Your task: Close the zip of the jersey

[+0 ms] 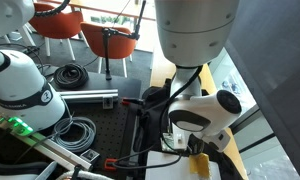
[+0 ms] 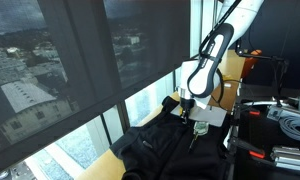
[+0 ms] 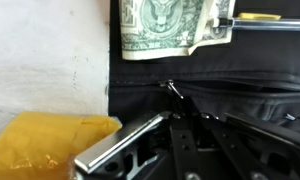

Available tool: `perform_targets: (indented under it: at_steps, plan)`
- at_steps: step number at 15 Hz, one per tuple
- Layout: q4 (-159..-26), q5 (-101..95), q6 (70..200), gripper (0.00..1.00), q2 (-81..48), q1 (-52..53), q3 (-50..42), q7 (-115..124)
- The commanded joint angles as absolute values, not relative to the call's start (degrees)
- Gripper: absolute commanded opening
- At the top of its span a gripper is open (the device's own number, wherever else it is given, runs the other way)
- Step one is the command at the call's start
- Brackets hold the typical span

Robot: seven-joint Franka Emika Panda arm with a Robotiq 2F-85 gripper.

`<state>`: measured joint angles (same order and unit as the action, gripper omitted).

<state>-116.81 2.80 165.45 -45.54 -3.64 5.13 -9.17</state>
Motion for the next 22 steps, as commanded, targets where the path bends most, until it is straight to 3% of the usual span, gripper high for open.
perform_targets:
  at_steps: [1,8,16,22]
  plan:
    - [-121.26,0.15,168.18,0.02,-43.37,-1.82,5.46,-9.01]
    - [-125.01,-4.47,170.68,0.02,-41.93,4.41,4.2,-7.9]
    - [-124.66,-4.72,164.46,0.02,-34.77,8.44,5.49,-7.71]
    - [-122.88,-1.56,155.18,0.02,-32.11,6.36,12.11,-10.3]
